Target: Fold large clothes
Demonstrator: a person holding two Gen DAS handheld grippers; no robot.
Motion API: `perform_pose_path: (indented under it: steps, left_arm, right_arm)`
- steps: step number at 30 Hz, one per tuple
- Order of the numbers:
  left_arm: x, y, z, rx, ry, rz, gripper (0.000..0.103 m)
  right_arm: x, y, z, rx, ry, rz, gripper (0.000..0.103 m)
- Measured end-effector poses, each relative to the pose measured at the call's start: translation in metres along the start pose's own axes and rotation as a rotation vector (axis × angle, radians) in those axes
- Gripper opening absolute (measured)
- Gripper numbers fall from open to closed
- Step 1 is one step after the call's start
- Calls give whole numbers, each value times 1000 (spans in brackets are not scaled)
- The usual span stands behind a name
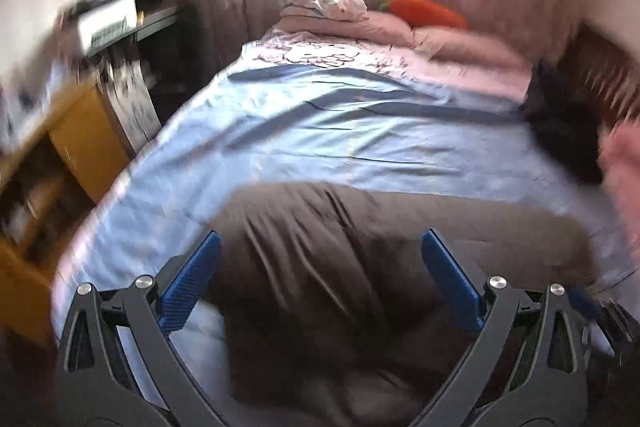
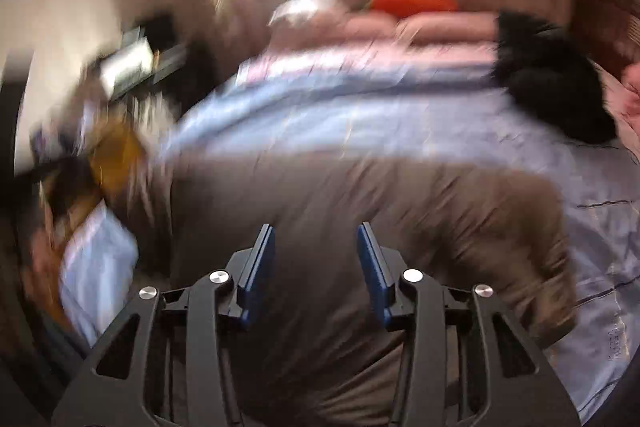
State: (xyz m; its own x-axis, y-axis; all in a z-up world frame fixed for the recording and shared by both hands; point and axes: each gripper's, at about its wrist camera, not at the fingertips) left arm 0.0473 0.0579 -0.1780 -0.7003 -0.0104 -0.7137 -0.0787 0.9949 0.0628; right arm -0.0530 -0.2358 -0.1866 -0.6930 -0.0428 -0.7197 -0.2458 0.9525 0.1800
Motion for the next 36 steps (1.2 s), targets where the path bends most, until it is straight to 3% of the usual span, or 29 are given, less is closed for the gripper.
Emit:
perform_pose_path:
  steps: [2,3,5,7,11,15,18,21,22,23,25,26,27,29,31,32,33,36]
  left_arm:
    - [0,10,40,-86,104,41,101]
    - [5,15,55,-90,153,20,101]
    - [33,44,90,-52,329,-102,101]
    - [57,54,109,-14,433,-157,101]
    - [79,42,123,-38,493,-95,101]
    - [93,34,131,-61,528,-84,101]
    - [97,24,131,-96,524,-38,101]
    - [93,28,127,-88,518,-59,100]
    - [89,29,116,-80,499,-80,95]
    - [83,30,100,-68,454,-104,86]
    - [75,23,65,-31,339,-116,87]
    - [68,17,48,-6,275,-108,90]
    - [59,9,32,20,208,-85,93]
    - [43,-17,13,58,115,-1,95]
    - [38,-41,12,60,103,73,95]
    - [38,-53,15,59,104,103,93]
    - [41,-65,17,63,103,123,82]
    - [49,-88,26,31,124,184,73]
  right_arm:
    - [18,18,17,55,80,-73,43]
    - [22,23,22,83,96,-97,43]
    - [26,23,30,137,122,-144,43]
    - [30,22,34,163,152,-160,44]
    - [42,6,58,141,230,-109,48]
    - [47,8,76,172,289,-141,50]
    - [47,6,84,175,320,-143,50]
    - [45,6,81,160,302,-151,51]
    - [42,4,78,145,290,-151,51]
    - [37,2,66,117,270,-133,51]
    - [22,-5,36,71,150,-67,52]
    - [14,-10,22,67,93,-41,62]
    - [2,-17,8,91,25,-10,72]
    - [-13,-37,-4,170,-37,53,73]
    - [-20,-61,2,231,-13,127,73]
    - [-19,-75,8,257,5,180,66]
    - [-15,-89,16,271,33,240,50]
    - [-1,-115,48,333,155,306,37]
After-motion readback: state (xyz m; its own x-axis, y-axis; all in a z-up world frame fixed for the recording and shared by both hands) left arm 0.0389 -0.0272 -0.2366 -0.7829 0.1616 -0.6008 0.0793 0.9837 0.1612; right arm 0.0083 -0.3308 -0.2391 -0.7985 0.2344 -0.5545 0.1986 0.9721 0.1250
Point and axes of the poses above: each gripper's, at about its wrist camera, not at the fingertips, and z roughly the way its jaws point, y to its left, x to its underside, and after that the axes turned 1 degree about -y, right-handed
